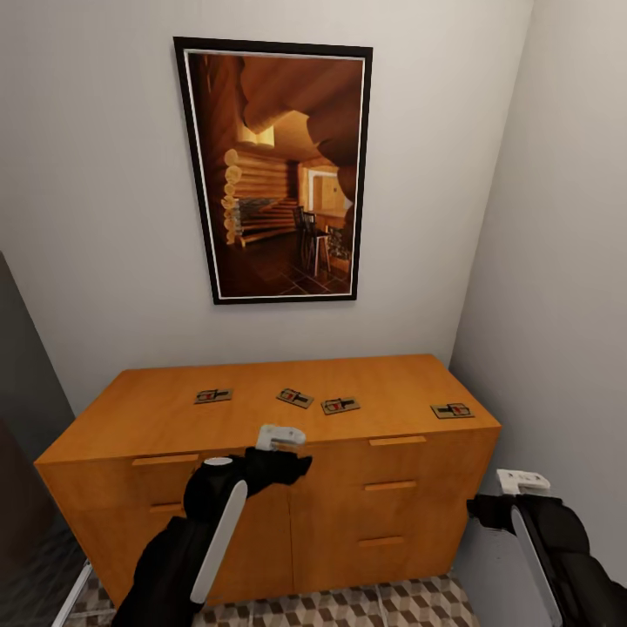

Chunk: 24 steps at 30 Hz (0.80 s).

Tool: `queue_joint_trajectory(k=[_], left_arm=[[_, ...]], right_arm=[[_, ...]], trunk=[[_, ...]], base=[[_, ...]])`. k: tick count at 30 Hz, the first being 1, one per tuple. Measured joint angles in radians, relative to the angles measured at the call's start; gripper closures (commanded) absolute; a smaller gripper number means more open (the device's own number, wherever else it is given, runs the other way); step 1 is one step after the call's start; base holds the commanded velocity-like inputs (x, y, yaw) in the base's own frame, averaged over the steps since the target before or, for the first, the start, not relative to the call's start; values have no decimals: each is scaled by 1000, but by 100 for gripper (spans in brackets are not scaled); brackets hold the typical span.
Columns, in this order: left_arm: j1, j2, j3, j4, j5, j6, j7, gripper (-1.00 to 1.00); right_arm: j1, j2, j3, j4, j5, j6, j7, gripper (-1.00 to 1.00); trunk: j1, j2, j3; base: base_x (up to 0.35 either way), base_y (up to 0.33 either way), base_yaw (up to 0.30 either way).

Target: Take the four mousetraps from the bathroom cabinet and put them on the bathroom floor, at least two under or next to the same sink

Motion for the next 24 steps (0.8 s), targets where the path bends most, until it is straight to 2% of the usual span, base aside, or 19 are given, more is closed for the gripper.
queue_joint_trajectory(k=[7, 8, 18, 24], left_arm=[[-135, -12, -12, 0, 7, 28, -3, -100], [-136, -12, -12, 0, 7, 29, -3, -100], [-283, -21, -15, 0, 9, 35, -4, -100], [-333, -21, -15, 1, 7, 36, -3, -100]], right_arm=[[-46, 0, 0, 5, -2, 0, -13, -100], [-46, 0, 0, 5, -2, 0, -13, -100], [-95, 0, 1, 9, -5, 0, -25, -100], [-121, 0, 1, 9, -5, 0, -28, -100]], trunk=[[0, 0, 0], [0, 0, 0], [0, 0, 0], [0, 0, 0]], base=[[0, 0, 0], [0, 0, 0], [0, 0, 0], [0, 0, 0]])
